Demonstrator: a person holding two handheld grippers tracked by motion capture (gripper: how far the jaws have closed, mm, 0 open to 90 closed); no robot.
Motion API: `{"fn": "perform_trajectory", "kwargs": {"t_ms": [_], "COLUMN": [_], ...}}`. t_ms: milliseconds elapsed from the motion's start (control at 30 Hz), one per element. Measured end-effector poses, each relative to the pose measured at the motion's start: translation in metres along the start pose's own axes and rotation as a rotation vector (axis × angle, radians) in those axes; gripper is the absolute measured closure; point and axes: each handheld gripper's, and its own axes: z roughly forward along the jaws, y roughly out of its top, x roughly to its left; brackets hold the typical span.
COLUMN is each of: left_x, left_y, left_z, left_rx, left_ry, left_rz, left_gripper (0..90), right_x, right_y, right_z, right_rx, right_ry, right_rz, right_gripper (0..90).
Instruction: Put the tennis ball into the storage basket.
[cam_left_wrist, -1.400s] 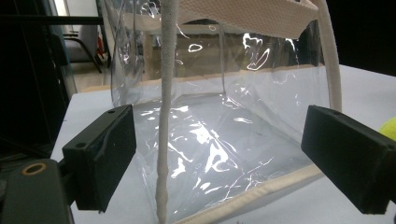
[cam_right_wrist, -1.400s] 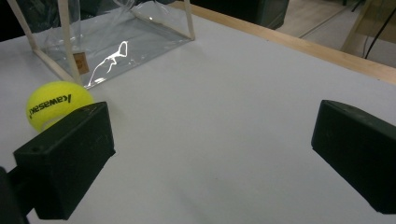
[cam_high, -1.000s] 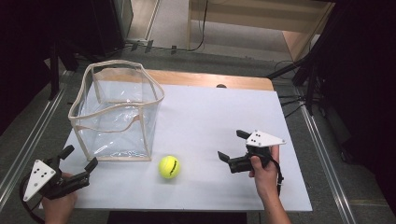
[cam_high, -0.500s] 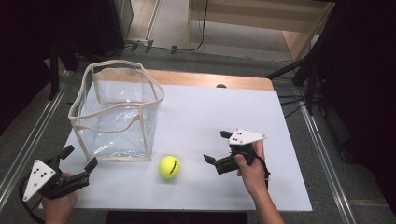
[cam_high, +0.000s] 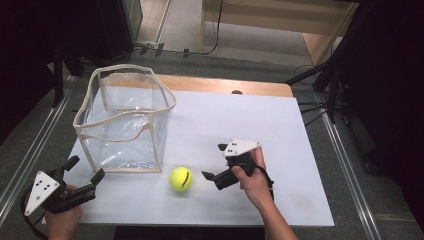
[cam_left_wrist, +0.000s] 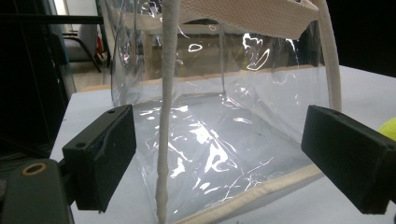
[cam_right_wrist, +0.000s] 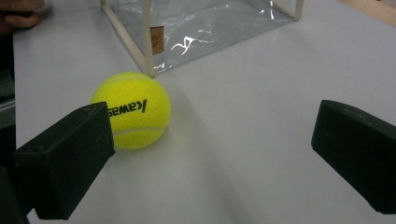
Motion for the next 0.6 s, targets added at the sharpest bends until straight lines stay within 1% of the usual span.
{"fn": "perform_trajectory", "kwargs": {"t_ms": [33, 67, 133, 167, 200, 233, 300, 400, 467, 500, 600], "left_x": [0.0, 0.0, 0.0, 0.0, 0.0, 0.0, 0.0, 0.0, 0.0, 0.0, 0.0], "left_y": [0.0, 0.0, 0.0, 0.0, 0.0, 0.0, 0.0, 0.0, 0.0, 0.0, 0.0], "left_z": [0.0, 0.0, 0.0, 0.0, 0.0, 0.0, 0.0, 0.0, 0.0, 0.0, 0.0], "left_rx": [0.002, 0.002, 0.002, 0.003, 0.003, 0.002, 0.002, 0.002, 0.001, 0.002, 0.002], "left_ry": [-0.001, -0.002, -0.002, -0.002, -0.002, 0.0, 0.001, 0.002, 0.003, 0.003, 0.002], "left_rz": [0.003, 0.002, 0.005, 0.006, 0.006, 0.006, 0.005, 0.003, 0.004, 0.005, 0.005], "left_gripper": [10.4, 10.4, 10.4, 10.4, 10.4, 10.4, 10.4, 10.4, 10.4, 10.4, 10.4], "right_x": [0.001, 0.003, 0.004, 0.007, 0.007, 0.009, 0.009, 0.014, 0.015, 0.017, 0.02], "right_y": [0.0, 0.001, 0.001, 0.002, 0.002, 0.003, 0.003, 0.005, 0.006, 0.007, 0.007], "right_z": [0.002, 0.007, 0.008, 0.014, 0.014, 0.018, 0.02, 0.026, 0.029, 0.033, 0.036], "right_rx": [0.003, 0.017, 0.023, 0.038, 0.038, 0.048, 0.054, 0.068, 0.073, 0.079, 0.09], "right_ry": [0.005, 0.019, 0.022, 0.036, 0.036, 0.049, 0.052, 0.063, 0.061, 0.072, 0.077], "right_rz": [-0.005, -0.007, -0.007, -0.012, -0.012, -0.017, -0.024, -0.029, -0.033, -0.041, -0.044], "right_gripper": [0.0, 0.0, 0.0, 0.0, 0.0, 0.0, 0.0, 0.0, 0.0, 0.0, 0.0]}}
